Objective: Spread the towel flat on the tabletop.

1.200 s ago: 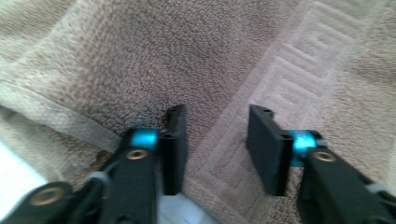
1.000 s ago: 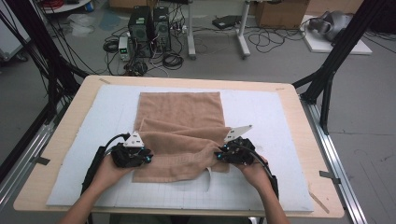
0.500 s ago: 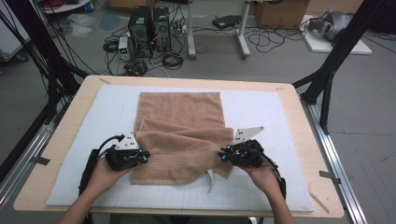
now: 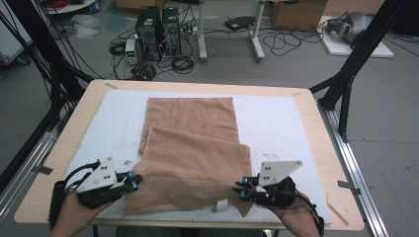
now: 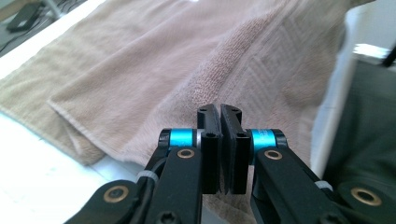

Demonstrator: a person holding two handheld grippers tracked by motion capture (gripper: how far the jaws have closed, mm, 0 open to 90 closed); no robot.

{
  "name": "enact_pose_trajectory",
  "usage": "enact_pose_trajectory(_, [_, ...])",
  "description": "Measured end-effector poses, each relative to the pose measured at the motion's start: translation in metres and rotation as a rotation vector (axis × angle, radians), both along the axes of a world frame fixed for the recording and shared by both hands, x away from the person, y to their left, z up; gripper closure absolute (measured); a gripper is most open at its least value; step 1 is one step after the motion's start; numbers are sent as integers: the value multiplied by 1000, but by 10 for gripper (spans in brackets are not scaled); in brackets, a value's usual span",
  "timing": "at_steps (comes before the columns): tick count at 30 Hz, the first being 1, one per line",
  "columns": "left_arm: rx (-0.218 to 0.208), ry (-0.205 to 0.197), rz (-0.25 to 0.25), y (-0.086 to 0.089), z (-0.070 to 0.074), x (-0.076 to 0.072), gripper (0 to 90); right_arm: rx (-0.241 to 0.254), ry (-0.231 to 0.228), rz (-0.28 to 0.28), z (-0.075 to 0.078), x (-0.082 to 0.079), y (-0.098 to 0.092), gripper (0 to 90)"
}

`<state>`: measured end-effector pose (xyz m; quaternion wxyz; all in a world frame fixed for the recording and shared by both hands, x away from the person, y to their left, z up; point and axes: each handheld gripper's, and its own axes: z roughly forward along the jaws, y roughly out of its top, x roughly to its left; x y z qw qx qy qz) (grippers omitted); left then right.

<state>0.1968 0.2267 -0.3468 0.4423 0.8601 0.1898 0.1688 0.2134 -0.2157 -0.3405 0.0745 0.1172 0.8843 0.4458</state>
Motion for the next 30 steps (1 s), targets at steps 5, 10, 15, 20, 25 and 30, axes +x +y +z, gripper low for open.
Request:
enact_pose_trajectory(5, [-34,40,-30,4,1,-1,658,72,-24,25,8,-12,-2,664])
enact_pose_trajectory(10, [-15,18,12,-3,-23,23,619,-9,-10,-72,-17,22,-1,627])
enact_pose_trajectory(15, [2,34,54,-13,-55,55,583,-68,53,-142,-53,61,2,600])
enact_pose_trajectory(20, [44,88,67,-21,-74,77,583,-112,116,-169,-81,84,8,601])
enact_pose_trajectory(25, [84,156,98,-20,-86,94,584,-152,153,-179,-97,92,15,631])
enact_pose_trajectory(30, [78,195,96,-20,-94,97,663,-134,165,-193,-99,94,13,708])
